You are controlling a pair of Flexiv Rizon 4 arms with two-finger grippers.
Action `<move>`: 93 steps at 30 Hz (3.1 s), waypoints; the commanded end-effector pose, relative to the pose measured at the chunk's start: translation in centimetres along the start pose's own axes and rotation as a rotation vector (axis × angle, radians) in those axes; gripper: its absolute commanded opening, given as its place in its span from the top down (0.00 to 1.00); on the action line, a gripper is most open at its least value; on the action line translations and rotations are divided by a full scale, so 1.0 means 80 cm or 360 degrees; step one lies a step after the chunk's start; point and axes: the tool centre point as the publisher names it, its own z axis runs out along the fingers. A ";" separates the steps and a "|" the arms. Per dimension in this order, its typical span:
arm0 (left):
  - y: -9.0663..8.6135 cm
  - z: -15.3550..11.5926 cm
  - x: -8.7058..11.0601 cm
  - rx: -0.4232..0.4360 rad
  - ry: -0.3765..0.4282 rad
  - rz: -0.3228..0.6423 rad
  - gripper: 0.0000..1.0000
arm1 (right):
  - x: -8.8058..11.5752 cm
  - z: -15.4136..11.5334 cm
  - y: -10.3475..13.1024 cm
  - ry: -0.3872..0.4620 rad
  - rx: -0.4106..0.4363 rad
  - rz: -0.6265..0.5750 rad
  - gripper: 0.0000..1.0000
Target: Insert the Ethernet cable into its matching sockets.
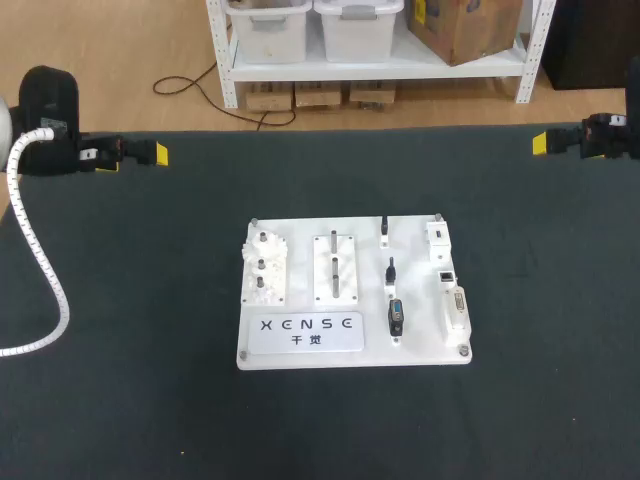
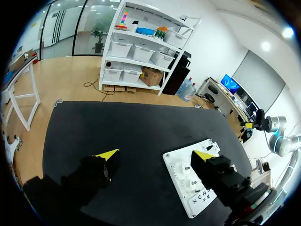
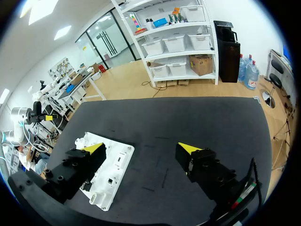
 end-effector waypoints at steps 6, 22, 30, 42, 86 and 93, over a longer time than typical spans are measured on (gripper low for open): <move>-0.002 0.000 -0.001 -0.0013 0.0008 -0.0002 0.00 | 0.000 0.000 -0.001 0.0001 -0.0004 -0.0001 0.00; -0.085 0.049 0.013 0.0796 0.0053 0.1098 0.00 | 0.000 0.000 -0.001 0.0001 -0.0004 -0.0001 0.00; -0.139 0.062 0.051 0.1082 0.0062 0.1450 0.00 | 0.000 0.000 -0.001 0.0001 -0.0004 -0.0001 0.00; -0.195 0.082 0.111 0.1208 -0.0022 0.1657 0.00 | 0.000 0.000 -0.001 0.0001 -0.0004 -0.0001 0.00; -0.227 0.129 0.168 0.1182 -0.0011 0.1560 0.00 | 0.000 0.000 -0.001 0.0001 -0.0004 -0.0001 0.00; -0.227 0.129 0.168 0.1182 -0.0011 0.1560 0.00 | -0.002 0.017 0.034 0.0019 0.0045 0.0059 0.00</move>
